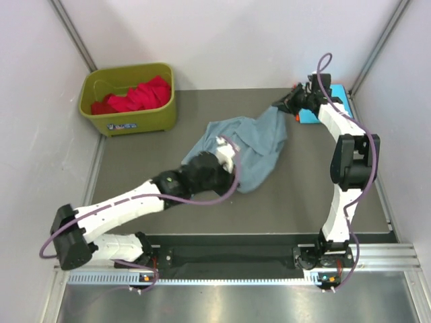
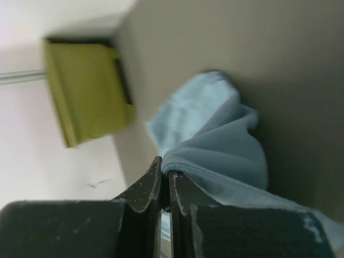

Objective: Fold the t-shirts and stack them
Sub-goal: Flatten the tshirt out

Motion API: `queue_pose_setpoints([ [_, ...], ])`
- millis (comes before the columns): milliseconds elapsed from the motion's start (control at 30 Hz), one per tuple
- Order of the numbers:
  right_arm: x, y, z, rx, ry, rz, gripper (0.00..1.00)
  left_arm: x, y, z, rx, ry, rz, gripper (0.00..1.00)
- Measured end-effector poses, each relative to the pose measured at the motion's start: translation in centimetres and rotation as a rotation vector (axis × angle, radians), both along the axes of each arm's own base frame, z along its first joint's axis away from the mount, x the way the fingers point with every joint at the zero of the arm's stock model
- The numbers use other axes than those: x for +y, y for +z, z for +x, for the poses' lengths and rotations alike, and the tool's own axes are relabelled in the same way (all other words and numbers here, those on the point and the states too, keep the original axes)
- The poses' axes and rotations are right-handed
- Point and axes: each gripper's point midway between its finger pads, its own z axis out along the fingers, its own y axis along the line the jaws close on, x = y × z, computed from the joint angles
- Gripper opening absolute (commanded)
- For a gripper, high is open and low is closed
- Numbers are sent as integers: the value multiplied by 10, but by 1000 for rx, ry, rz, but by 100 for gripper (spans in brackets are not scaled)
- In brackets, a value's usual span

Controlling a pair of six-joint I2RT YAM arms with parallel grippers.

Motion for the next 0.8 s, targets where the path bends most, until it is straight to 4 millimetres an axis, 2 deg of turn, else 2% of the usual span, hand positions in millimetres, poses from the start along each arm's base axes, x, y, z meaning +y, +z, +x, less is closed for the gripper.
queue_pose_setpoints([
  [67,-17,-23,-14,62,5,-67,0,-24,-15,-28,20,-84,28,0],
  [133,-34,-36,-23,98,9,-127,0,-47,-28,-55,35,-177,47,17],
  [200,-50,-45,-31,116,18,-192,1,-66,-39,-78,56,-264,74,38],
  [300,-63,-55,-41,137,36,-265,4,-91,-55,-105,104,-383,116,53],
  [333,-65,-58,-45,147,48,-288,6,-97,-59,-112,118,-415,125,62],
  [400,-67,-65,-53,169,71,-325,13,-99,-64,-118,137,-454,146,69],
  [533,-69,-78,-72,210,116,-384,30,-82,-64,-112,135,-411,203,75],
  [567,-69,-80,-78,220,124,-395,39,-74,-62,-107,124,-380,220,76],
  [633,-72,-88,-97,247,134,-423,51,-53,-46,-88,91,-271,227,76],
  [700,-75,-91,-116,270,141,-446,58,-31,-24,-63,61,-149,197,75],
  [733,-77,-91,-126,281,144,-459,62,-17,-11,-48,52,-72,165,75],
  [800,-80,-89,-139,283,143,-483,65,19,11,-13,48,110,93,74],
])
